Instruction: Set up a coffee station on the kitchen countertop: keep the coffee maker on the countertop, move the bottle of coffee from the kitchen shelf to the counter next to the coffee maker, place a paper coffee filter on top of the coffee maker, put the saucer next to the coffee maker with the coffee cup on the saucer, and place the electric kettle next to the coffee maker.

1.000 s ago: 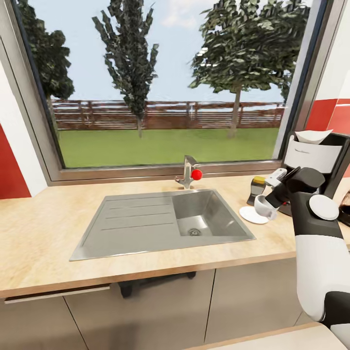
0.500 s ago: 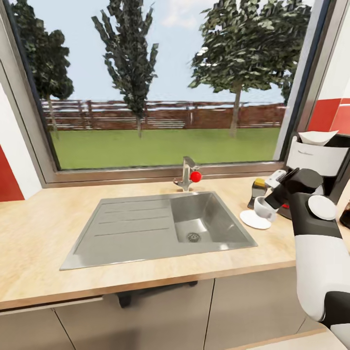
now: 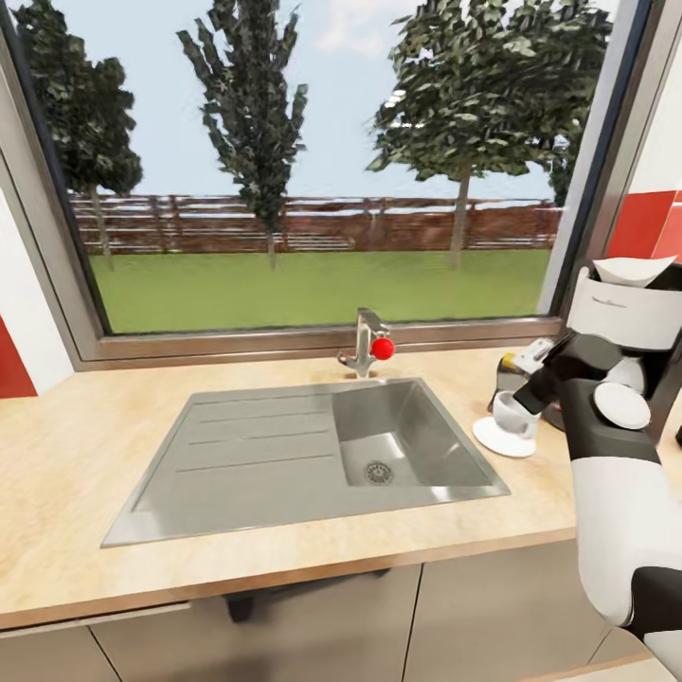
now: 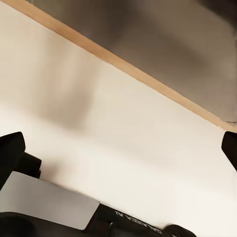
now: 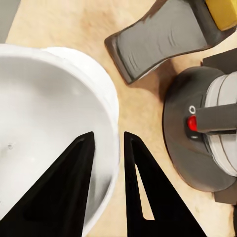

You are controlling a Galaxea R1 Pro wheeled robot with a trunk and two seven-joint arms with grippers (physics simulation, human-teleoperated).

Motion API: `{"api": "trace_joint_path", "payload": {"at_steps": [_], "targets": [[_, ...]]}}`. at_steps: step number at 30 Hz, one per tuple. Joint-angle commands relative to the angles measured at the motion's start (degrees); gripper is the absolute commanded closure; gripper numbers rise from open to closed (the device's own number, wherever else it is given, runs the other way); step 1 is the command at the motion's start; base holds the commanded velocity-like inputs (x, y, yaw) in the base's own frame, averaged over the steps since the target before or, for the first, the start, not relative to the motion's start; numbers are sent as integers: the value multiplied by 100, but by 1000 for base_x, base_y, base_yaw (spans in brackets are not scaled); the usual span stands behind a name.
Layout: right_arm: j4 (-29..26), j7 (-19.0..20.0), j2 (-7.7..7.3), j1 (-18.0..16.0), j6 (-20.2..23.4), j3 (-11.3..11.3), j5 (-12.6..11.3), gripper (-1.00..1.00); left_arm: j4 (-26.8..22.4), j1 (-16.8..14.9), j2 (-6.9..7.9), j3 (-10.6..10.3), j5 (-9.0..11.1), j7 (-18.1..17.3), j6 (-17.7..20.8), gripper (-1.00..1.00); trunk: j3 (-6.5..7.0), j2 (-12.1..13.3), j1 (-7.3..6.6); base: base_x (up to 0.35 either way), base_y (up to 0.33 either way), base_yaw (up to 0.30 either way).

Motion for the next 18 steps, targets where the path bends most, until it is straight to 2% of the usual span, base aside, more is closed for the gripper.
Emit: {"api": "trace_joint_path", "payload": {"at_steps": [1,5,6,10,16,18], "targets": [[63,62,0,-6,58,2,34,100,9,-5,0,46,-23,-30,-12,-100,-6,-4,1,51,0,0],[216,-20,0,-6,58,7,40,100,9,-5,0,46,-23,-30,-13,-100,-6,-4,1,51,0,0],[269,-203,0,-6,58,8,25,100,9,-5,0,46,-23,-30,-13,-100,-6,-4,1,159,-17,0],[437,-515,0,-6,58,14,-2,100,9,-5,0,46,-20,-30,-13,-100,-6,-4,1,177,-40,0],[532,-618,0,-6,58,12,-15,100,9,-5,0,40,-22,-30,-11,-100,-6,-4,1,50,-16,0],[545,-632,0,-6,58,14,-15,100,9,-5,0,38,-23,-30,-13,-100,-6,-4,1,7,-193,4]]}}
